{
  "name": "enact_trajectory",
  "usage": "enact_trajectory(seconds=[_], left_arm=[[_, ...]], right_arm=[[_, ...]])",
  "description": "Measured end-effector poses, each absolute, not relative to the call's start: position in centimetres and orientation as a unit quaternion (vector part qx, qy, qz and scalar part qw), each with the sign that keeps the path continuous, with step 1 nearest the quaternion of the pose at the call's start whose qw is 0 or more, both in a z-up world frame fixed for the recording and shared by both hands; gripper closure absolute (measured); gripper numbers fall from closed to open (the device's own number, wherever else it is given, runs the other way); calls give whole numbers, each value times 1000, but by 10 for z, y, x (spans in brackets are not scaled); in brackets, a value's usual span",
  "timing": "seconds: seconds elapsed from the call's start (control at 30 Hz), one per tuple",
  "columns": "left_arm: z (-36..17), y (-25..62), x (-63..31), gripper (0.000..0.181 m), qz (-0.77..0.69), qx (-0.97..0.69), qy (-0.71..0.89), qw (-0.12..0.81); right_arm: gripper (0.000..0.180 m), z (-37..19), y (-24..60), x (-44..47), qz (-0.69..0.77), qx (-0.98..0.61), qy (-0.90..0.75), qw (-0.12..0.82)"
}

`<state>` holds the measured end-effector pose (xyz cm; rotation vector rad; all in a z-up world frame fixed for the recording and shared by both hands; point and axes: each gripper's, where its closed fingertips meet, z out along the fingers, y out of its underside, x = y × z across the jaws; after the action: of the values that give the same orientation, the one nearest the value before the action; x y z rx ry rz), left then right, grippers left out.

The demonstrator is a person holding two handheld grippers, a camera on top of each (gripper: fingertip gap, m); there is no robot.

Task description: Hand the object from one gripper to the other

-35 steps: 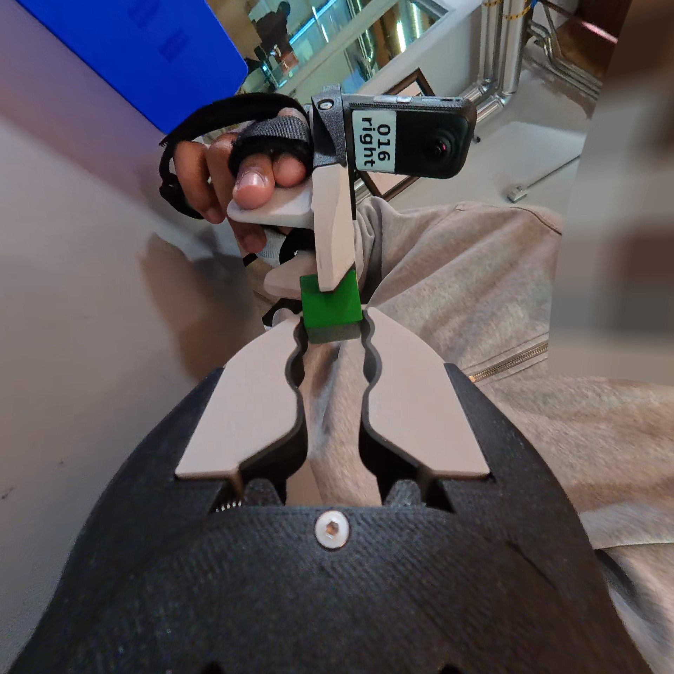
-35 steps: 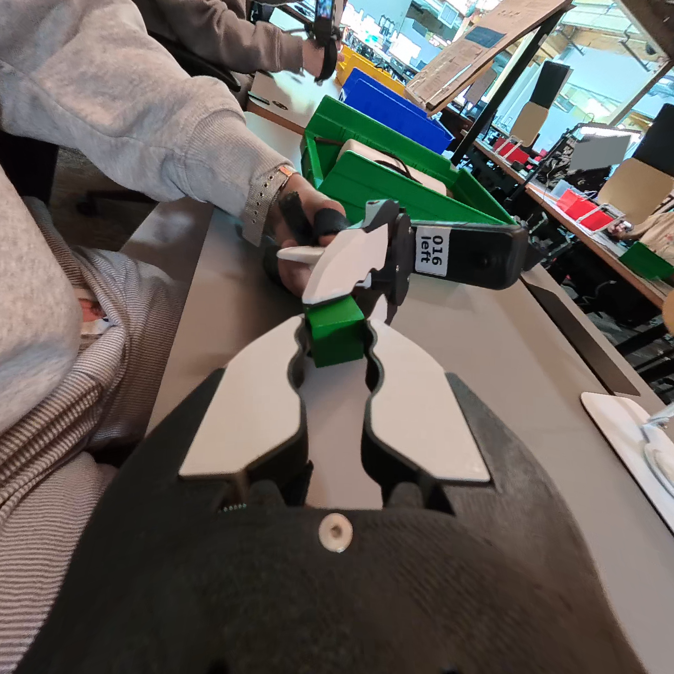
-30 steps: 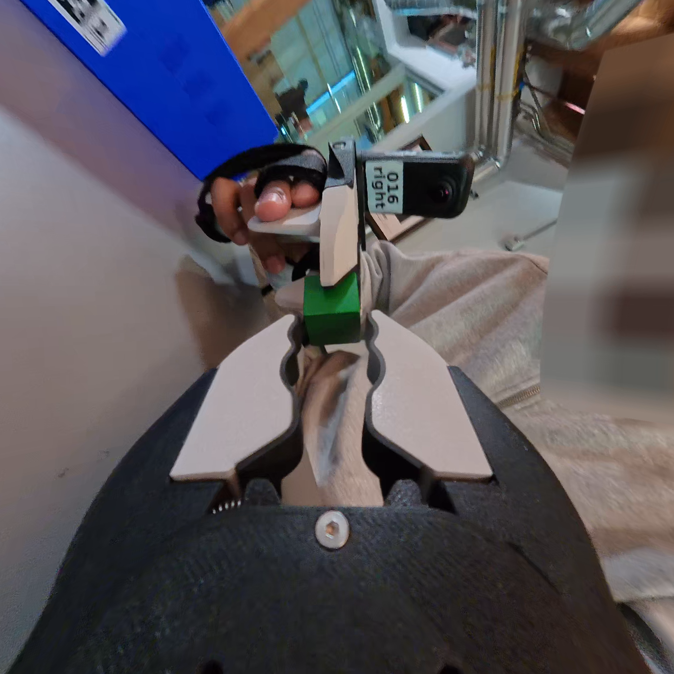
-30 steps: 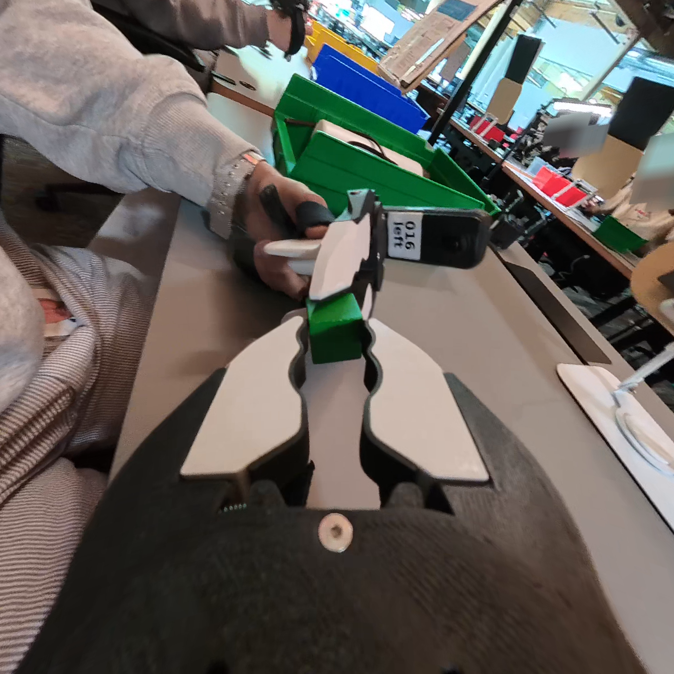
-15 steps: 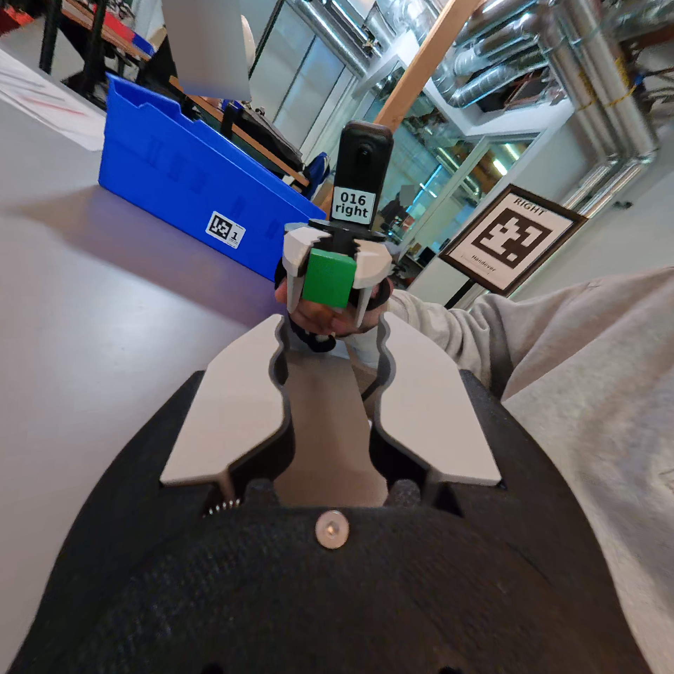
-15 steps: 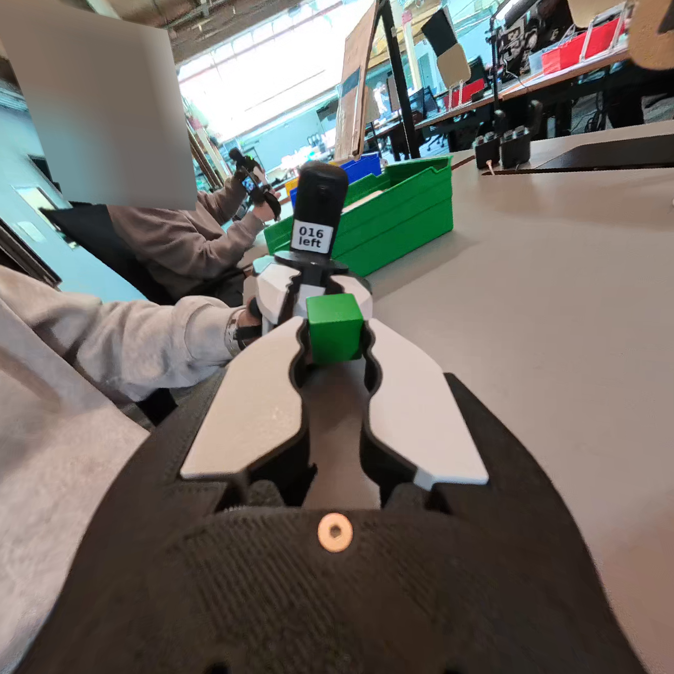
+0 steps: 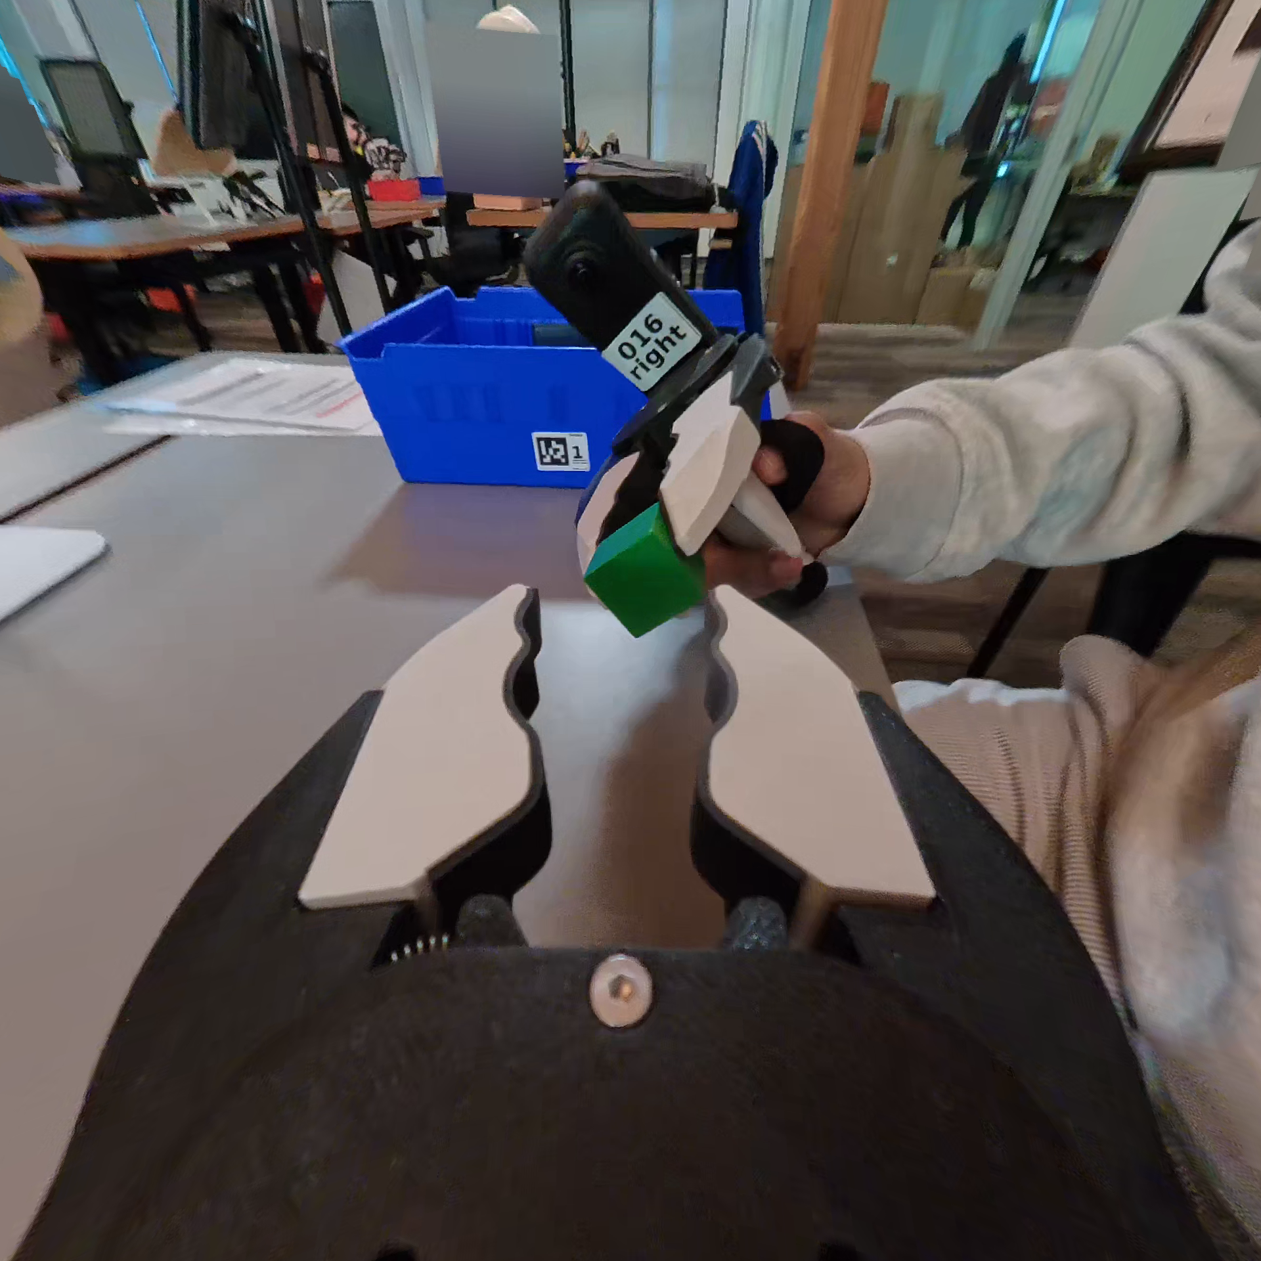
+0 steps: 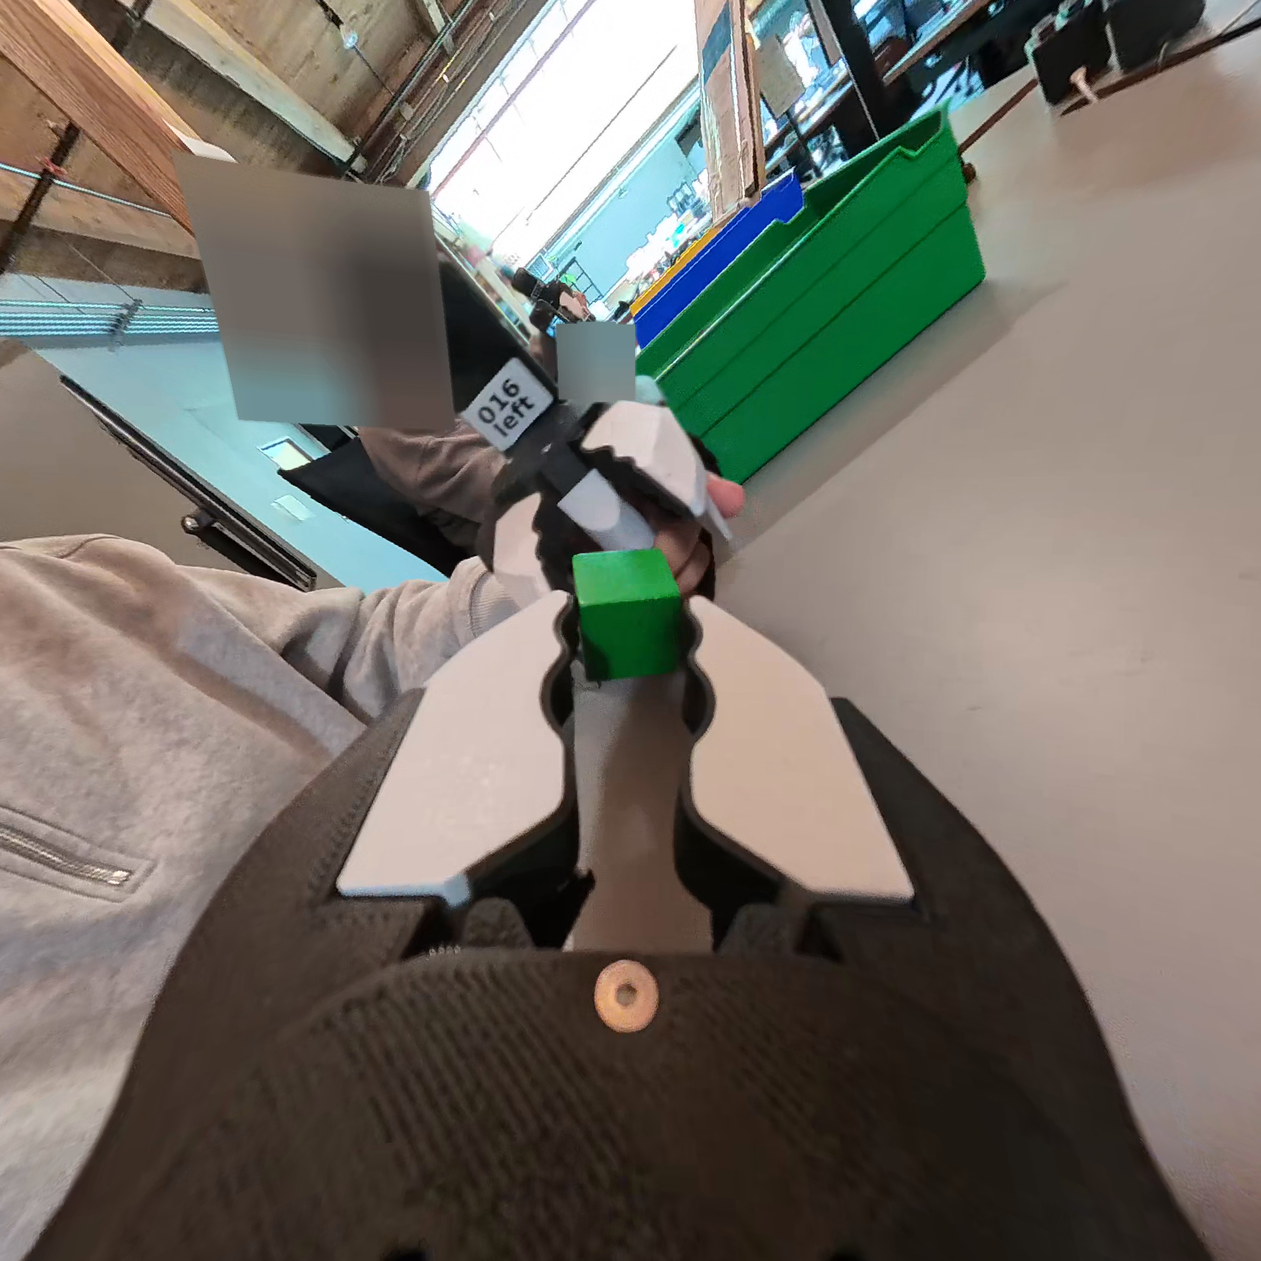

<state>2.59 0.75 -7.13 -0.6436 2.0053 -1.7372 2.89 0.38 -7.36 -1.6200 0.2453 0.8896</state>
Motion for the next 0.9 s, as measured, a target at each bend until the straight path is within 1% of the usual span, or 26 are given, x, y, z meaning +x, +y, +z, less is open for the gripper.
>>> enact_trajectory(seconds=[0.13,0.23,0.33,0.4,0.5,0.6,0.67,0.73,0.8,0.9], left_arm=[[-73,5,22,133,-590,-193,744,247],[-81,1,21,128,-546,-160,768,293],[-84,-5,21,124,-520,-136,776,331],[-84,-10,19,128,-521,-128,776,331],[-86,-14,15,145,-517,-118,783,326],[-87,-15,15,149,-512,-120,787,323],[-88,-14,17,151,-510,-125,787,324],[-88,-10,20,151,-508,-138,784,329],[-89,-4,25,152,-505,-153,781,334],[-95,8,35,152,-479,-185,783,351]], right_arm=[[151,-74,2,29,438,-679,128,575],[151,-75,1,26,497,-660,145,545],[151,-79,1,19,525,-659,148,517],[151,-81,1,14,525,-669,141,507],[151,-82,2,9,526,-674,135,500],[151,-82,2,11,528,-671,136,503],[150,-84,3,14,516,-673,138,512],[140,-87,6,23,482,-679,149,533],[134,-90,8,35,428,-694,162,556],[132,-91,7,53,314,-729,160,588]])
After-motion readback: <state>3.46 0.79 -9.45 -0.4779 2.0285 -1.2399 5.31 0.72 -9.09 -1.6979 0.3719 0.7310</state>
